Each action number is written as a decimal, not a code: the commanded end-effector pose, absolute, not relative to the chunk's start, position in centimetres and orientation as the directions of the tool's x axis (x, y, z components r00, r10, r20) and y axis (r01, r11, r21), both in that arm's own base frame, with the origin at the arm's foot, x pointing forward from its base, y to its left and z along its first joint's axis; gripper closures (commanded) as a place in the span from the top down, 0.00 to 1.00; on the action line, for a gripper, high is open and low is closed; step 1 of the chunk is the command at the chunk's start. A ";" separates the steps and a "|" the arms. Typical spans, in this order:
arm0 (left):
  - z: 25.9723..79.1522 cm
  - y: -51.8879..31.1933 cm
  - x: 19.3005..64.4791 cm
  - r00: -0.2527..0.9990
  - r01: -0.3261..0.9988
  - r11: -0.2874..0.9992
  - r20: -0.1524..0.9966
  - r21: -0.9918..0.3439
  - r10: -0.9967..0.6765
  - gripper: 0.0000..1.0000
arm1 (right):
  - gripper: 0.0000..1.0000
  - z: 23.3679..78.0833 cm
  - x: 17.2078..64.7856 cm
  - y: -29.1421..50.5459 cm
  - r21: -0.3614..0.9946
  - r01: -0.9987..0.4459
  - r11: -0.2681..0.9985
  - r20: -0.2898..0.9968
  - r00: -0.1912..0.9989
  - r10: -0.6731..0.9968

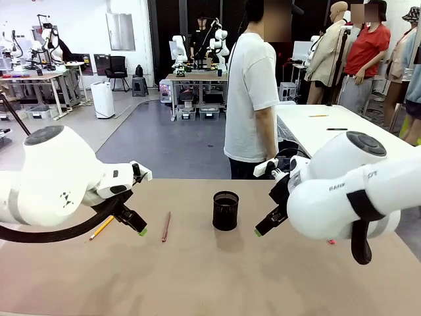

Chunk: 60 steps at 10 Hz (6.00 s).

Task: Place the pens into the pen holder.
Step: Pick up a writing instrument from the table and place it into the Pen holder.

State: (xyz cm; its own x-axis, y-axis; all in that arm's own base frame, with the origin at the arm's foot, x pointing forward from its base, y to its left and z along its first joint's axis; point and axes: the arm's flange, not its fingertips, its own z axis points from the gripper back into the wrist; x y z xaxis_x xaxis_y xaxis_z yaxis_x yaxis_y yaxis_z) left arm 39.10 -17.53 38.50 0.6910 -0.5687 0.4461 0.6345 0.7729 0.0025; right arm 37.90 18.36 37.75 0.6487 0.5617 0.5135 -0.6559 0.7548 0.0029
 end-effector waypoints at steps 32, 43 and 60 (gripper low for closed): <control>60.0 -1.6 38.5 0.341 0.838 0.536 0.667 0.105 -0.663 1.00 | 1.00 61.5 40.8 -0.2 0.065 -0.925 0.374 0.691 0.312 0.652; 60.0 -1.6 38.5 0.341 0.838 0.536 0.667 0.105 -0.663 1.00 | 1.00 62.4 41.9 -2.4 0.065 -0.903 0.424 0.717 0.338 0.610; 55.1 -4.8 44.8 0.723 0.650 0.753 0.383 -0.097 -0.575 1.00 | 1.00 62.2 41.2 -2.2 0.060 -0.906 0.419 0.701 0.337 0.629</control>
State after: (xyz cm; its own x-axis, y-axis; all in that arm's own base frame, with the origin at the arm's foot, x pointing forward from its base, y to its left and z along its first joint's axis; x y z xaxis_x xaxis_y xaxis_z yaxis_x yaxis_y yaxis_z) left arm 43.40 -4.41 54.61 0.6909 -0.5749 0.4382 0.6611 0.7478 -0.0614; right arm 41.26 -2.22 62.08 0.3409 0.6307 0.6971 -0.9052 0.4204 0.0622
